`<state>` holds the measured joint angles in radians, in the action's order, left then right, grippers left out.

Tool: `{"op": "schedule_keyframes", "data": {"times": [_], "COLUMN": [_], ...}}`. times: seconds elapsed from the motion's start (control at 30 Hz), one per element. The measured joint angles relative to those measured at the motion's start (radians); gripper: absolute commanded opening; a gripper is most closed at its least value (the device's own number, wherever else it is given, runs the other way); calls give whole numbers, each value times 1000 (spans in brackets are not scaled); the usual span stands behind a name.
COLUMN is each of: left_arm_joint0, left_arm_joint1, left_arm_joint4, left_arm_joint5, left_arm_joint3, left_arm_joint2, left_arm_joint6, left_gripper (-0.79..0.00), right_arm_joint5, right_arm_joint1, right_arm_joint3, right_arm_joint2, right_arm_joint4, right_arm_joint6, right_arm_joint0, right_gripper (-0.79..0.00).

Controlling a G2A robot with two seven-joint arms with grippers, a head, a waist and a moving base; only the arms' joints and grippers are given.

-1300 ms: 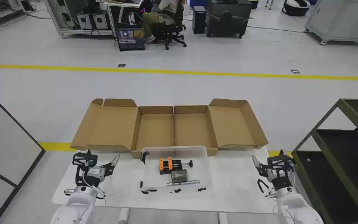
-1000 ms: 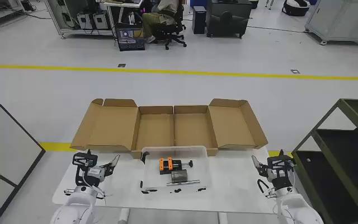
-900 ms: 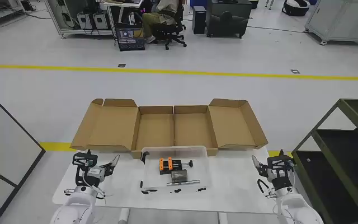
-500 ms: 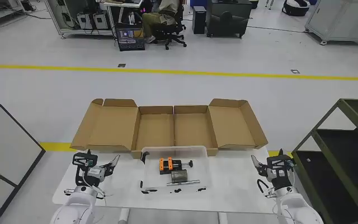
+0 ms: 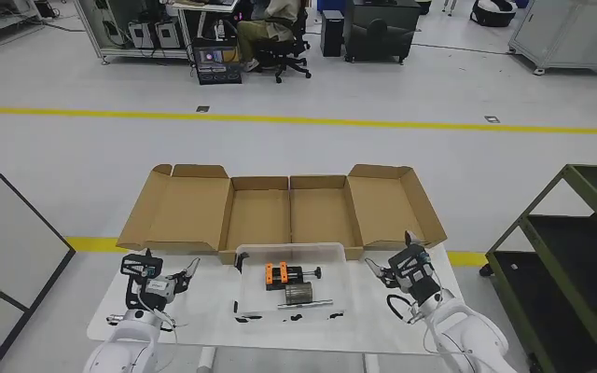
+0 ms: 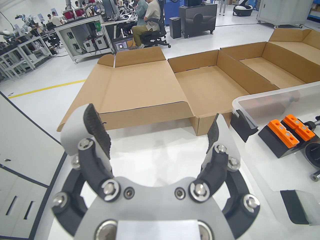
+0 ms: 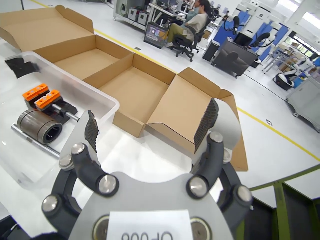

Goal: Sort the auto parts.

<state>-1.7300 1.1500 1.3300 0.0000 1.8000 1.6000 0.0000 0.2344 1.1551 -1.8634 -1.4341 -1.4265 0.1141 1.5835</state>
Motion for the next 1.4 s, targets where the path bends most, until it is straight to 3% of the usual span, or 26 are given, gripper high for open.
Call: {"op": "schedule_keyframes", "data": {"times": [0.3, 0.37, 0.5, 0.57, 0.7, 0.93, 1.1, 1.4], "left_arm_joint0": [0, 0, 0, 0, 0, 0, 0, 0], "left_arm_joint1": [0, 0, 0, 0, 0, 0, 0, 0], "left_arm_joint4": [0, 0, 0, 0, 0, 0, 0, 0], "left_arm_joint5": [0, 0, 0, 0, 0, 0, 0, 0], "left_arm_joint3": [0, 0, 0, 0, 0, 0, 0, 0], "left_arm_joint2": [0, 0, 0, 0, 0, 0, 0, 0], "left_arm_joint6": [0, 0, 0, 0, 0, 0, 0, 0], "left_gripper": [0, 0, 0, 0, 0, 0, 0, 0], "right_arm_joint5": [-6, 84, 433, 551, 659, 616, 538, 490], "right_arm_joint1": [-5, -14, -24, -24, -21, 1, 22, 32], "right_arm_joint3": [2, 14, 10, 30, 116, 295, 367, 372], "right_arm_joint2": [-2, -26, -7, 31, 101, 244, 355, 407], "right_arm_joint4": [51, 94, 141, 185, 310, 498, 521, 494], "right_arm_joint6": [-24, -57, -62, -26, 89, 299, 405, 454], "right_arm_joint0": [12, 4, -31, -74, -187, -400, -512, -549], "right_gripper": [0, 0, 0, 0, 0, 0, 0, 0]}}
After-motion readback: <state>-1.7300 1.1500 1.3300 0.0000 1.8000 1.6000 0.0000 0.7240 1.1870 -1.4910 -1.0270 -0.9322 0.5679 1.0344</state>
